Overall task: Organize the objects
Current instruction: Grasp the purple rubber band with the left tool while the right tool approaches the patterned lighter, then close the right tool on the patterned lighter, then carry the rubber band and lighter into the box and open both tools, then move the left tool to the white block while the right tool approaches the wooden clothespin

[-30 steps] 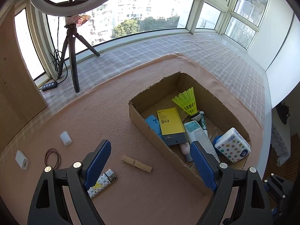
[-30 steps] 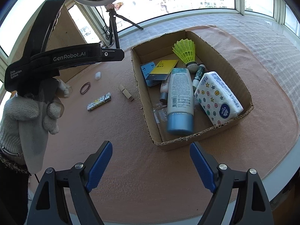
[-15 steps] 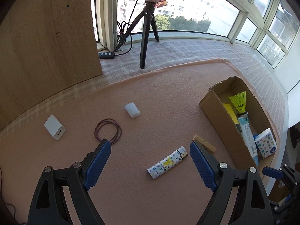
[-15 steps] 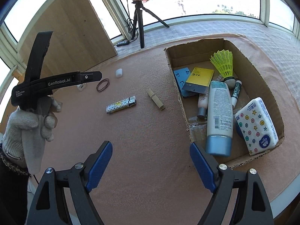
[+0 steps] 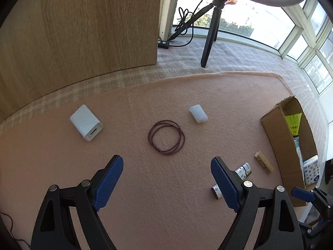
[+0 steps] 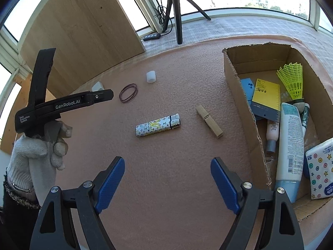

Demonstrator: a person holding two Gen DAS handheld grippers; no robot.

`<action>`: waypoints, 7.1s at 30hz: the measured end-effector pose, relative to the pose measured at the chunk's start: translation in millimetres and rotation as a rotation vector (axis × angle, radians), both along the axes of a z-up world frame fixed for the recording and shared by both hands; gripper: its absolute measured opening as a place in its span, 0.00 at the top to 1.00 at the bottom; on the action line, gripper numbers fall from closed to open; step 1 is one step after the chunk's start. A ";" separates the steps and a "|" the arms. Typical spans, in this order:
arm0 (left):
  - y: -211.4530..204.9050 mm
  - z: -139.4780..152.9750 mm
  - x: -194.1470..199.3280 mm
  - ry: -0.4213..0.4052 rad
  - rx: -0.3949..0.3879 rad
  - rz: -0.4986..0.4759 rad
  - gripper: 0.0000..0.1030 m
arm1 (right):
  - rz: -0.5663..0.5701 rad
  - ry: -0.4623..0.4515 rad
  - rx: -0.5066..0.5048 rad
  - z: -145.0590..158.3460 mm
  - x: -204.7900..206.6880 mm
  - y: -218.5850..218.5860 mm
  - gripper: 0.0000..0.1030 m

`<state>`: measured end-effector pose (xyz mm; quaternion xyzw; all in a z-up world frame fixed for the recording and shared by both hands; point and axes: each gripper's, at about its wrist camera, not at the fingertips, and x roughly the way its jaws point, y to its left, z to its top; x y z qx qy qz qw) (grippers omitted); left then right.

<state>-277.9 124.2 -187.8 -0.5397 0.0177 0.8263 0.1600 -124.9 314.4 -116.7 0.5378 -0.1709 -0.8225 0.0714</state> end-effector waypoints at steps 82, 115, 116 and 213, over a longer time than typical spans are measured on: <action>-67.7 -54.7 95.4 -0.057 0.091 -0.026 0.95 | 0.167 -0.105 0.259 -54.0 -10.9 -78.6 0.57; -31.1 -2.8 115.6 -0.022 0.020 -0.043 0.44 | 0.057 0.111 0.174 27.7 51.1 27.2 0.80; -31.0 -10.6 115.4 -0.043 0.014 -0.045 0.41 | 0.053 0.112 0.171 27.6 53.1 30.0 0.80; 124.7 55.8 35.2 0.128 0.052 -0.127 0.17 | 0.029 0.209 0.120 58.4 44.6 104.2 0.30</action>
